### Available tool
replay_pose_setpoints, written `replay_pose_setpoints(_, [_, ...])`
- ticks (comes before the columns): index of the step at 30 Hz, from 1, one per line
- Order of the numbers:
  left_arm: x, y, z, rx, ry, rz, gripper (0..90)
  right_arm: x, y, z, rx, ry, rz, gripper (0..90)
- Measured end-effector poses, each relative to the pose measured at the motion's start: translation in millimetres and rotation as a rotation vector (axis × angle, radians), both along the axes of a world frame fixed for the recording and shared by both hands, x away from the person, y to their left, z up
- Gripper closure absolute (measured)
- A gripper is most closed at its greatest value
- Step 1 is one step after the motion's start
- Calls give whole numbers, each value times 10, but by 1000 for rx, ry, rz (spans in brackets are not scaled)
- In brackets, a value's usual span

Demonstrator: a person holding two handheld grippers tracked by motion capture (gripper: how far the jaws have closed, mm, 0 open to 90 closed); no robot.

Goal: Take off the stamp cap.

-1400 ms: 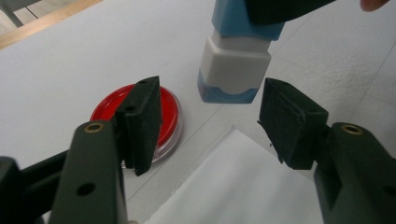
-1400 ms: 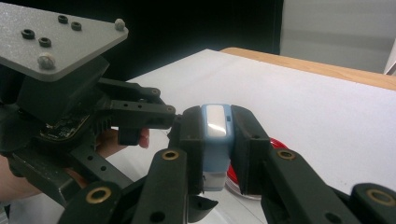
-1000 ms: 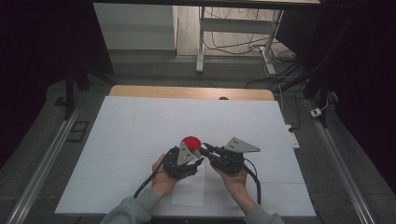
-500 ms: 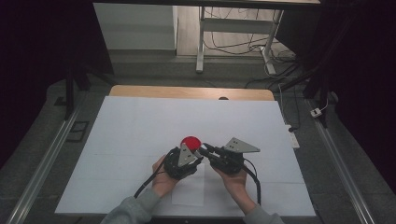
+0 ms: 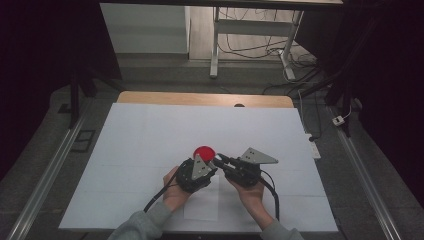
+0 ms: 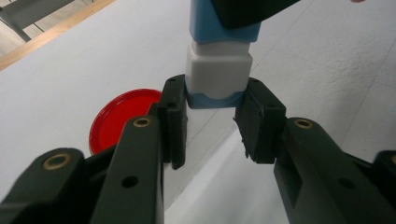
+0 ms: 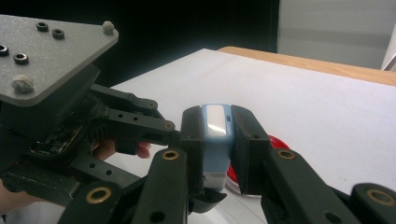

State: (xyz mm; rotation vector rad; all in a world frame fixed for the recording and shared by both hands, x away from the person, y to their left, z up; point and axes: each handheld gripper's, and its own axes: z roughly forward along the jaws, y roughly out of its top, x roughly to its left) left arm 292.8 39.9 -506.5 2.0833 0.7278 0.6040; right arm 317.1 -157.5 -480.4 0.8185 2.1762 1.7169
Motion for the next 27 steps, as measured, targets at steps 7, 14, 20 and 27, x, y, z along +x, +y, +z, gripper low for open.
replay_pose_setpoints(7, [-5, 2, 1, 8, -5, -8, 649, -6, 2, -2, 4, -2, -4, 751])
replay_pose_setpoints(14, [1, 11, 1, -1, 9, -14, 655, -14, 7, -6, 2, -5, -9, 752])
replay_pose_setpoints(20, [3, 15, 3, -11, 18, -14, 655, -25, 11, -4, -1, -11, -12, 752])
replay_pose_setpoints(27, [4, 18, 5, -20, 29, -13, 655, -37, 16, -7, -2, -19, -17, 752])
